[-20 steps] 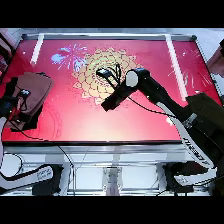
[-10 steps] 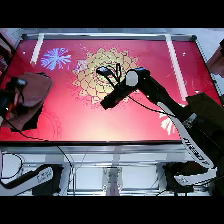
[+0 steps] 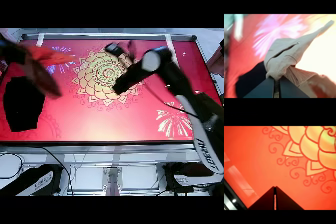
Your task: Fold the clothes and pants, and hang the long-sleeved shirts on hangers.
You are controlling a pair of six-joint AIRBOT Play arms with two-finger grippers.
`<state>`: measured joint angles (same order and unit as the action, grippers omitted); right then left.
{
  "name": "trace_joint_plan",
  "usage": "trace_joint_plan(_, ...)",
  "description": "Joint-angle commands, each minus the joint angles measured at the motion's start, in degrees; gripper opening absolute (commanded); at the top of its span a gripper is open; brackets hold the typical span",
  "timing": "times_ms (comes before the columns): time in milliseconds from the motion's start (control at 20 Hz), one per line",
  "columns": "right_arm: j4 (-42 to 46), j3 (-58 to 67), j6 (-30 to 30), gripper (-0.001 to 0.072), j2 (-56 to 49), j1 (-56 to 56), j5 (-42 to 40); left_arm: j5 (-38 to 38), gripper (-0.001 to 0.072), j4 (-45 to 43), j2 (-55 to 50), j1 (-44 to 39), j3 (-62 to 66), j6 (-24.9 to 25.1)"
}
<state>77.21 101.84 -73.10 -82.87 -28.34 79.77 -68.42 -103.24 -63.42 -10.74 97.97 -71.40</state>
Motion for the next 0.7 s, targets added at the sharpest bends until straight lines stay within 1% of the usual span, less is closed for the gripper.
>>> trace_joint_plan(0,2.60,1.57,1.99,0.0008,7.61,7.37,4.66,-9.31,0.0035,3.52,-2.56,-12.76,7.50,1.38)
trace_joint_plan(150,2.56,0.55,2.27,0.0009,14.62,13.88,10.54,-12.70,0.0036,3.48,-7.93,-24.87,7.52,2.01)
trace_joint_plan(200,2.56,-0.96,2.27,0.0030,16.83,15.52,12.33,-12.61,0.0036,3.45,-10.21,-28.48,7.52,2.05)
trace_joint_plan(250,2.54,-3.72,2.29,0.0087,19.45,16.94,12.94,-12.66,0.0036,3.45,-12.94,-31.78,7.52,2.01)
trace_joint_plan(300,2.51,-7.28,2.54,0.0106,22.01,17.97,12.76,-12.72,0.0036,3.45,-15.63,-34.36,7.52,1.99)
trace_joint_plan(350,2.43,-11.91,3.34,0.0106,24.90,18.75,12.15,-12.92,0.0036,3.45,-18.51,-36.70,7.52,1.90)
trace_joint_plan(450,1.95,-23.12,3.45,0.0106,30.84,19.06,8.26,-13.11,0.0036,3.39,-23.52,-39.93,7.52,0.79)
trace_joint_plan(500,0.31,-29.11,3.45,0.0109,33.59,19.02,5.60,-13.11,0.0036,3.23,-25.35,-40.79,7.52,0.20)
trace_joint_plan(550,-2.16,-35.60,3.43,0.0161,36.46,19.02,2.19,-13.09,0.0037,2.97,-26.88,-41.24,7.52,-1.03)
trace_joint_plan(600,-4.81,-41.42,3.43,0.0231,38.77,19.02,-1.53,-13.09,0.0037,2.82,-27.85,-41.31,7.52,-2.34)
trace_joint_plan(650,-7.85,-47.25,3.54,0.0319,40.85,19.02,-6.03,-13.07,0.0036,2.80,-28.22,-41.13,7.54,-3.34)
